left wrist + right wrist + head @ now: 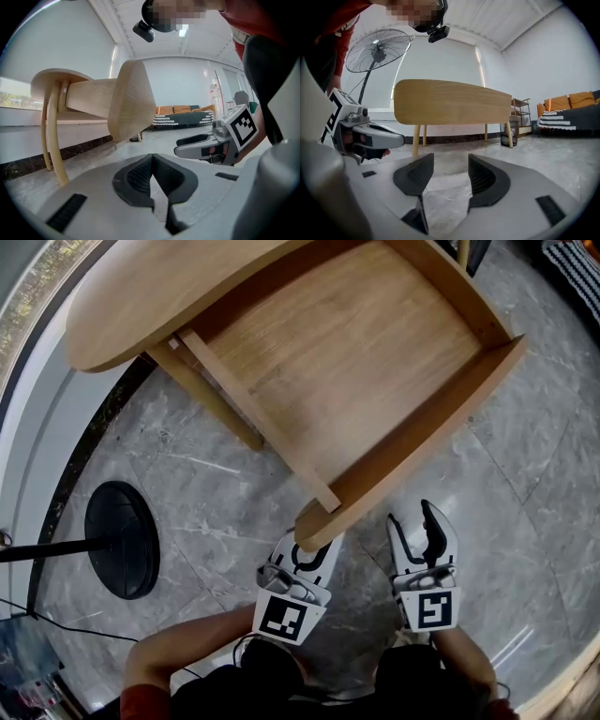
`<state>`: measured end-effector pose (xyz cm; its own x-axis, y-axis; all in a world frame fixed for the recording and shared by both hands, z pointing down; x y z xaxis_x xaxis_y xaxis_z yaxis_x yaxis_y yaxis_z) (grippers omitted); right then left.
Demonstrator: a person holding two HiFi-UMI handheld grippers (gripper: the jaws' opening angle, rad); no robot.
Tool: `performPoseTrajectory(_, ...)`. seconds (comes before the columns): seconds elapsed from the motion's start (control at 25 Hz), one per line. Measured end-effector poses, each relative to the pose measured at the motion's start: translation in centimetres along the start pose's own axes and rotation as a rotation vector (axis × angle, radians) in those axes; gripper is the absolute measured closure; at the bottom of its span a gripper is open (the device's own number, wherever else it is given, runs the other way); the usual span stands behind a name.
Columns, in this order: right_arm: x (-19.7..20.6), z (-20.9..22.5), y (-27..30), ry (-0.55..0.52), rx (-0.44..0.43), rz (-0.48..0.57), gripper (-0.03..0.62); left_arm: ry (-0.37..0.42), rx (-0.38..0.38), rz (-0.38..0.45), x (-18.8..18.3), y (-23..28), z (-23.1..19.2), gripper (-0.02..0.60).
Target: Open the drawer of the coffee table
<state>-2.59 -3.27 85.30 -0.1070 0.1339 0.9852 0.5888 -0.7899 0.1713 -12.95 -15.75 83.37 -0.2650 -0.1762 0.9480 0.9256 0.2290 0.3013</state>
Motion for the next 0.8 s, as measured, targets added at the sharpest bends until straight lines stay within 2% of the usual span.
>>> performPoseTrajectory(0.4, 0.5, 0.0, 0.5, -0.006, 0.007, -0.005, 0.383, -0.02, -0.002, -0.021, 0.9, 0.3, -0.5, 0.574)
performPoseTrajectory(0.8, 1.1, 0.0, 0.8, -0.014, 0.017, -0.011, 0.494, 0.006, 0.013, -0.013, 1.1, 0.9, 0.0, 0.574)
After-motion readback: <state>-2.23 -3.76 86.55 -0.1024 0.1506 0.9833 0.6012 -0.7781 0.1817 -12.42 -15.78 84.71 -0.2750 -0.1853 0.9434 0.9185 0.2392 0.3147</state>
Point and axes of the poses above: the fingertips, and each gripper's own axes: y forward along the fingers, z to its right, x out of its underside, the point moved 6 cm from there along -y, backward along the fingers, and after that the axes turned 8 degrees about x, right-handed, at the moved point
